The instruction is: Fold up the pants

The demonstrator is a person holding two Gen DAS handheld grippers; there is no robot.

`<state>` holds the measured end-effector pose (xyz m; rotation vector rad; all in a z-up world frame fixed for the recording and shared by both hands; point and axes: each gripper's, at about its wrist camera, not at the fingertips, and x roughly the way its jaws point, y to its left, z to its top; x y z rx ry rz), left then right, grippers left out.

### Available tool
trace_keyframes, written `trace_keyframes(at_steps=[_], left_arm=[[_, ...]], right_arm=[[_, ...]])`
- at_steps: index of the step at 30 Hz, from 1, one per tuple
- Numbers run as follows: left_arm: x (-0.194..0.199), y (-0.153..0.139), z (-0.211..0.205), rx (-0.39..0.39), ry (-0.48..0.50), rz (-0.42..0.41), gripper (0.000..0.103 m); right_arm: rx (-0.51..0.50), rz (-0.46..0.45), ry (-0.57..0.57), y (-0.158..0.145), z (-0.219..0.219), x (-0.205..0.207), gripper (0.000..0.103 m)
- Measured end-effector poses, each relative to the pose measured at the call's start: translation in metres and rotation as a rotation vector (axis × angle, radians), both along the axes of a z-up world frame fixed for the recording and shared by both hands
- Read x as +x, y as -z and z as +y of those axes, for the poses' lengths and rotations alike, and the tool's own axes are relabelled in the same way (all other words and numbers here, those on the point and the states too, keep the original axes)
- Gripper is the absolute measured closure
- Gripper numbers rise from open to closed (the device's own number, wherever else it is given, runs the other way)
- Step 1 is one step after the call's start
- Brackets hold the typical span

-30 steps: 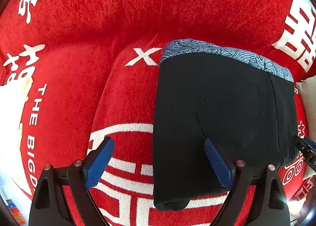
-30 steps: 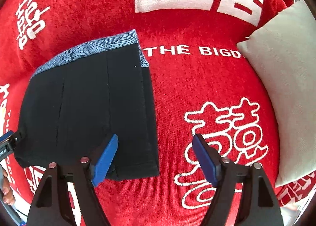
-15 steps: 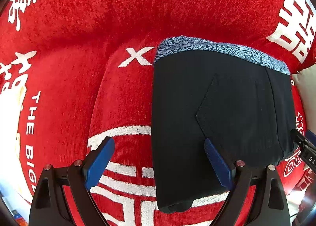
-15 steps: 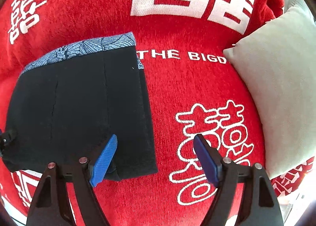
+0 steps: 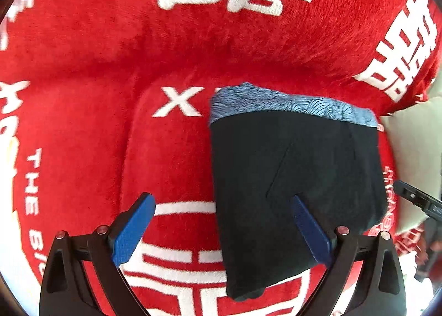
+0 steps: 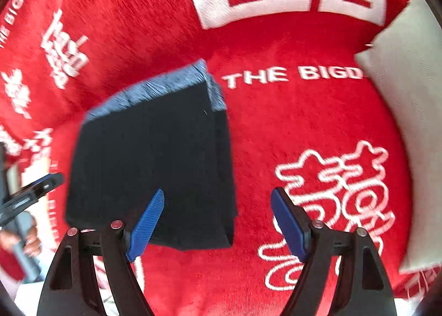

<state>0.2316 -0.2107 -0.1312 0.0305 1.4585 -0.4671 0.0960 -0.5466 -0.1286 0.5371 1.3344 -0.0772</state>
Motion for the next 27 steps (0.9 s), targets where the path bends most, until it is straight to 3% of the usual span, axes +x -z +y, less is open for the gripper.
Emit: trace_keyframes(at_steps=[11,18,25,27], left_arm=[[0.034,0.043,-0.014,-0.190,0.070,0.204,0.004],[0.029,0.064,-0.020,-0.206,0.124,0.266,0.004],[0.025,0.067,-0.030,-0.211,0.089,0.237,0.005],[0.022,0.064,-0.036,-0.230,0.091,0.226,0.024]], right_arm=[[0.387,0.016,0.008,0.067,-0.035,0.024,0.021],[0.575,-0.003,-0.031,0.096,-0.041,0.036,0.021],[0.611,-0.005,-0.057,0.101,-0.033,0.050,0.021],[0.583,0.026,-0.033,0.099,-0.033,0.050,0.029]])
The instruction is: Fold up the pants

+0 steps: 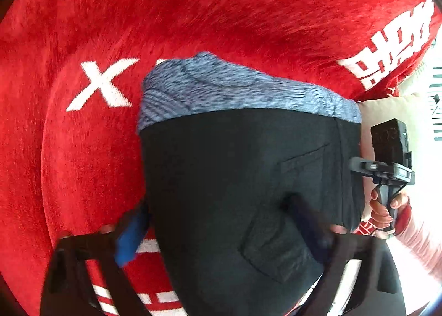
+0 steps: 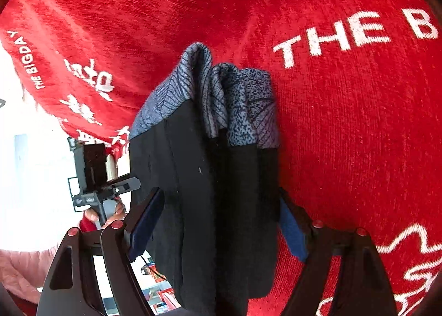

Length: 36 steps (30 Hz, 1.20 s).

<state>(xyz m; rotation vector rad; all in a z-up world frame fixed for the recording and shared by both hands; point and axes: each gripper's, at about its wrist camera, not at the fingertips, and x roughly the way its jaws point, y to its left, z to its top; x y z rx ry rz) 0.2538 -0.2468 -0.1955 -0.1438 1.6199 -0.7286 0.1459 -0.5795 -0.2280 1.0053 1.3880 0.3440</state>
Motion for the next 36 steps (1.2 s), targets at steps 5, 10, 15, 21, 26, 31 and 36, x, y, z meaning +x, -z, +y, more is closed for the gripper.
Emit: trace_keyframes(at_steps=[5,10,15,21,26,31,36], left_arm=[[-0.006,-0.017,-0.007,0.006,0.014,-0.064,0.043],[-0.013,-0.042,-0.004,-0.016,0.011,-0.101,0.048],[-0.028,-0.069,0.005,-0.038,0.008,-0.125,0.048],[-0.062,-0.087,0.021,-0.033,0.006,-0.126,0.048],[-0.097,-0.079,0.032,-0.016,-0.007,-0.093,0.048],[-0.123,-0.045,0.048,0.053,-0.025,-0.065,0.044],[-0.125,-0.037,0.061,0.153,-0.069,-0.174,0.008]], right_arm=[[-0.007,0.003,0.054,-0.012,0.000,-0.007,0.055],[0.017,-0.019,0.098,-0.030,0.003,-0.012,0.059],[0.035,-0.040,0.111,-0.054,0.007,-0.026,0.059],[0.033,-0.048,0.110,-0.076,0.018,-0.056,0.059],[0.020,-0.027,0.102,-0.074,0.033,-0.091,0.059],[-0.022,0.022,0.080,-0.046,0.047,-0.112,0.059],[-0.154,-0.018,0.059,-0.040,0.056,-0.115,0.047]])
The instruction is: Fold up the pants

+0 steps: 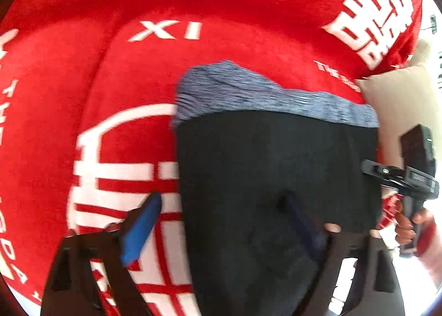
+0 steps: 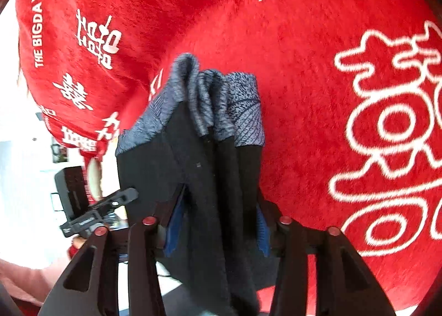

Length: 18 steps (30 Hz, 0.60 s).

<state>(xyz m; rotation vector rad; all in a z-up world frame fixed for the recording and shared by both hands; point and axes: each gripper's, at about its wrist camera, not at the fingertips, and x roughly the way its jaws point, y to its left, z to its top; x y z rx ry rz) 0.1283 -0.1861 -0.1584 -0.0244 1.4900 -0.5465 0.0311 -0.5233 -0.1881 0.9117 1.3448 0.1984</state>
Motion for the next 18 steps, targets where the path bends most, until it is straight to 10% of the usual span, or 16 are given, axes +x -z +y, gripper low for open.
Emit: trace_keyframes(at_steps=[9,13,18], left_arm=[[-0.012,-0.044,0.002,0.086,0.048,-0.128,0.008],[-0.033,-0.066,-0.014,0.022,0.146,-0.126,0.008],[-0.058,-0.046,-0.041,0.045,0.211,-0.090,0.008]], right_arm=[[-0.402,0.085,0.000,-0.044,0.011,-0.015,0.028],[-0.447,0.086,0.052,-0.072,0.013,-0.037,0.072],[-0.461,0.069,0.009,-0.087,0.045,-0.051,0.077]])
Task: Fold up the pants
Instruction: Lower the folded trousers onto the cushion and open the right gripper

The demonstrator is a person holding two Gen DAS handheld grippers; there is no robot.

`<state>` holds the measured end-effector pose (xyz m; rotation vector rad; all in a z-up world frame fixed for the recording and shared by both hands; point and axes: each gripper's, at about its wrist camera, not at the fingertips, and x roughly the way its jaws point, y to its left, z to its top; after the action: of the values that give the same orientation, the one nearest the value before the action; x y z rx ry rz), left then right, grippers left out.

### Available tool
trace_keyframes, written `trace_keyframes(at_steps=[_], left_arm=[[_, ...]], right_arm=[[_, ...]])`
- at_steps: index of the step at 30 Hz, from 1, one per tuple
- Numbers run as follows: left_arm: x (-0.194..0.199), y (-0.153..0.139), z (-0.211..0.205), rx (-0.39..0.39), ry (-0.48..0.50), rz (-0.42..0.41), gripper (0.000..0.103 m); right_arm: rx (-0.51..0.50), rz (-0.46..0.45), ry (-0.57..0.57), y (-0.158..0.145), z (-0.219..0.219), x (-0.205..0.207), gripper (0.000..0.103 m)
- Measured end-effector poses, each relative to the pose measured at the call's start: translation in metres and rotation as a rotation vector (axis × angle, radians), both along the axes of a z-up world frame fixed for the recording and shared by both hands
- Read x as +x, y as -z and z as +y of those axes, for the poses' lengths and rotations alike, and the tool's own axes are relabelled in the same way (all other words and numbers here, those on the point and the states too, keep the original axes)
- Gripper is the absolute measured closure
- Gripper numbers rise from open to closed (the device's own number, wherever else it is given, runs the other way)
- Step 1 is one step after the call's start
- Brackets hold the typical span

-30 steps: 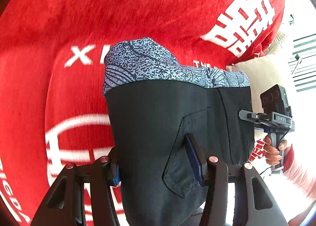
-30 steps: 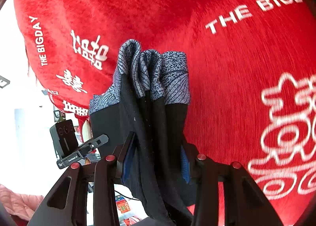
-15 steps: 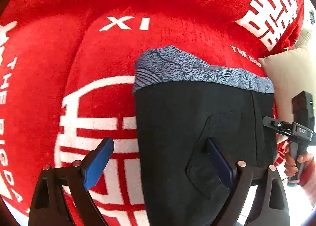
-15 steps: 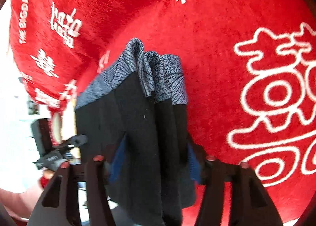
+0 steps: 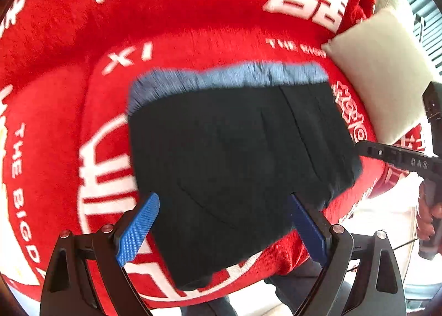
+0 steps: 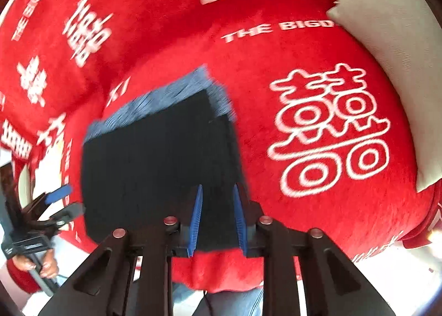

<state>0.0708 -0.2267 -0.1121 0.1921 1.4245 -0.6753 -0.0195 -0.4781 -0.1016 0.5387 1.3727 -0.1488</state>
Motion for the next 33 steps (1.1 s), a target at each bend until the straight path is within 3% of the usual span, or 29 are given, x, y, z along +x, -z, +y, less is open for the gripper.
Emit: trace_keyframes(at_steps=[3,6,12,13,16,17,19,23,28,32,33], left_arm=[[-0.006,0.019,-0.004,0.056,0.013,-0.011,0.008],[-0.013,0.019,-0.011,0.097,0.060,-0.043,0.008],[-0.022,-0.003,-0.009,0.149,0.091,-0.047,0.008],[-0.023,-0.008,-0.007,0.158,0.095,-0.048,0.008],[-0.027,-0.025,-0.005,0.165,0.102,-0.067,0.008],[-0.030,-0.032,-0.005,0.163,0.107,-0.072,0.007],[-0.033,-0.042,-0.005,0.165,0.111,-0.083,0.000],[-0.040,-0.059,-0.004,0.165,0.121,-0.099,0.000],[-0.044,-0.076,0.000,0.219,0.074,-0.105,0.000],[-0.047,-0.091,0.002,0.232,0.006,-0.118,0.000],[-0.049,-0.096,0.002,0.237,-0.018,-0.130,0.000]], right_arm=[[-0.020,0.060,-0.022,0.018,0.015,-0.001,0.078],[-0.025,0.077,0.005,0.028,0.014,-0.005,0.076],[-0.007,0.128,0.147,0.012,-0.004,-0.025,0.071],[-0.011,0.126,0.155,0.007,-0.004,-0.029,0.066],[-0.048,0.117,0.153,-0.012,0.006,-0.037,0.039],[-0.059,0.110,0.151,-0.018,0.010,-0.037,0.035],[-0.075,0.107,0.140,-0.030,0.022,-0.036,0.030],[-0.101,0.110,0.112,-0.044,0.043,-0.029,0.024],[-0.121,0.103,0.097,-0.062,0.059,-0.018,0.020],[-0.130,0.073,0.088,-0.078,0.063,-0.020,0.000],[-0.133,0.062,0.082,-0.082,0.063,-0.020,0.000]])
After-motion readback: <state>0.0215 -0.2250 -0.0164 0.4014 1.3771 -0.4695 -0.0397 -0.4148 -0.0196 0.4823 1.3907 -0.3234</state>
